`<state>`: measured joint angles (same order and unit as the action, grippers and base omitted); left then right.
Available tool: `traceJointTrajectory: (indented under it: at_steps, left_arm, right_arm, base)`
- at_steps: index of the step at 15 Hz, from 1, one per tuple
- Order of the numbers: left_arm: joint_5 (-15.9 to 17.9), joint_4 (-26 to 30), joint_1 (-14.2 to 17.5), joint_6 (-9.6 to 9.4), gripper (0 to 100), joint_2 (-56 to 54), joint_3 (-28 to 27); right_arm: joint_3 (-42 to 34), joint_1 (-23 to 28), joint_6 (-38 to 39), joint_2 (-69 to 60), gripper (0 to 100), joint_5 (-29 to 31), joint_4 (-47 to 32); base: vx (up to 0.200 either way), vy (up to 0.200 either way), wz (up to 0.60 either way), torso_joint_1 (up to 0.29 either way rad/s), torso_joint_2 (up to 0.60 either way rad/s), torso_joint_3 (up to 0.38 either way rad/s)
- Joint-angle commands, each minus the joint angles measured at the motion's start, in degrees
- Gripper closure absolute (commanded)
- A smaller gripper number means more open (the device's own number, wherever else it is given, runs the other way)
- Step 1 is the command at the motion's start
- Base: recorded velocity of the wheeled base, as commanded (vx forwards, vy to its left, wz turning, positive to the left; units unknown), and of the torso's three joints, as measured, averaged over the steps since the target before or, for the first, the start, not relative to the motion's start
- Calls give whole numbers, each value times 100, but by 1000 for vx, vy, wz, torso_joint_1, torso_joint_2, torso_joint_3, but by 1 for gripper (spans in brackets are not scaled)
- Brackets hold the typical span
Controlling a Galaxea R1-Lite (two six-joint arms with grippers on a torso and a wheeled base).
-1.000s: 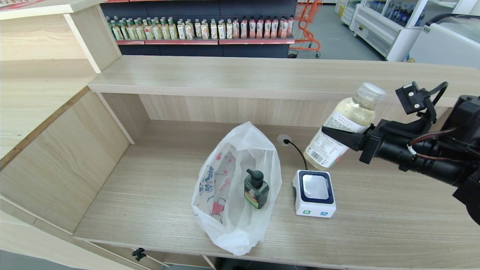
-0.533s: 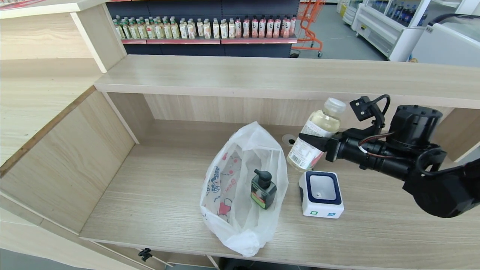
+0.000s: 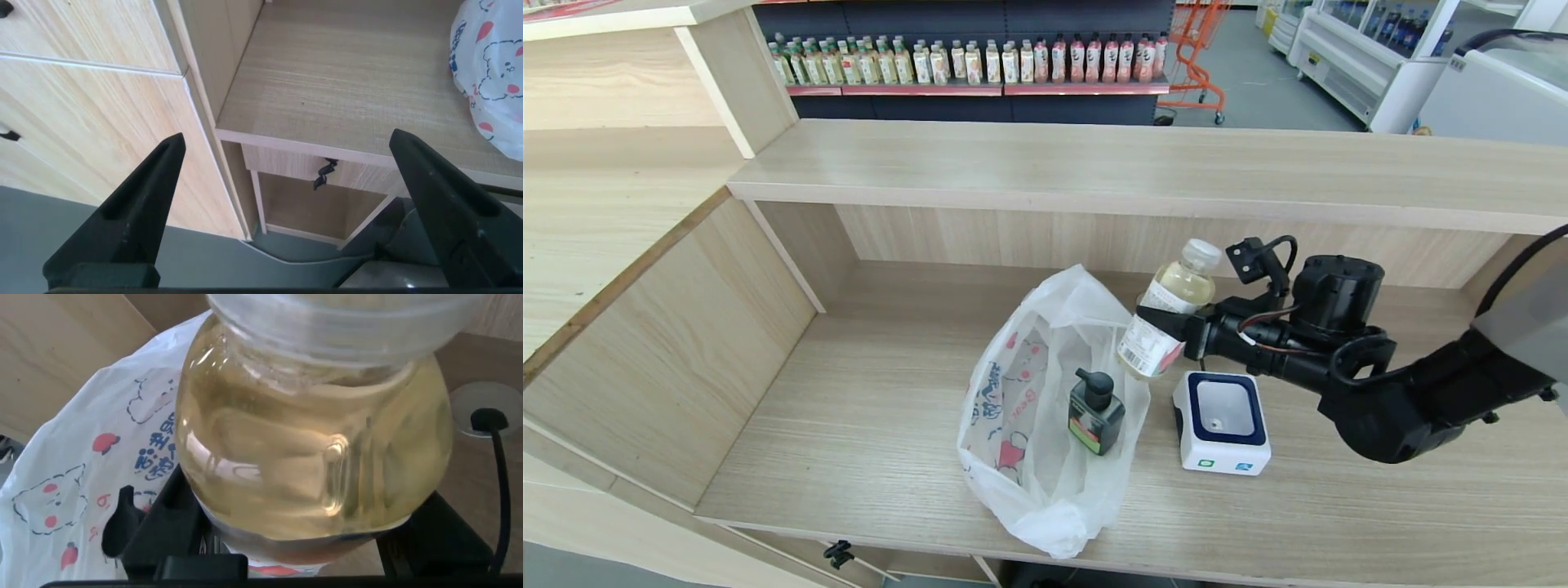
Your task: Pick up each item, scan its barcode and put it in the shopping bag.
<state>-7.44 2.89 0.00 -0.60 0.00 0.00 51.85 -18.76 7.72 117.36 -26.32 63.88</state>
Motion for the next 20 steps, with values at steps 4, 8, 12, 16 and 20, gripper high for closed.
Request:
traceJointTrajectory:
  at_steps: [4, 8, 12, 16, 20]
  left_arm:
    - [-3, 1, 0, -2, 0, 0, 0]
    - [-3, 1, 0, -2, 0, 0, 0]
    - [-3, 1, 0, -2, 0, 0, 0]
    - [-3, 1, 0, -2, 0, 0, 0]
    - [-3, 1, 0, -2, 0, 0, 0]
  right_arm:
    - [845, -251, -42, 815, 100, -5, 28]
    - [1275, -435, -543, 1333, 100, 4, 125]
    - [1328, -497, -895, 1650, 100, -14, 476]
    - [1442, -506, -1211, 1861, 100, -22, 687]
    - [1451, -506, -1290, 1861, 0, -14, 696]
  base:
    - [0, 0, 0, 0, 0, 0]
    - [0, 0, 0, 0, 0, 0]
    - [0, 0, 0, 0, 0, 0]
    - [0, 0, 0, 0, 0, 0]
    - [0, 0, 0, 0, 0, 0]
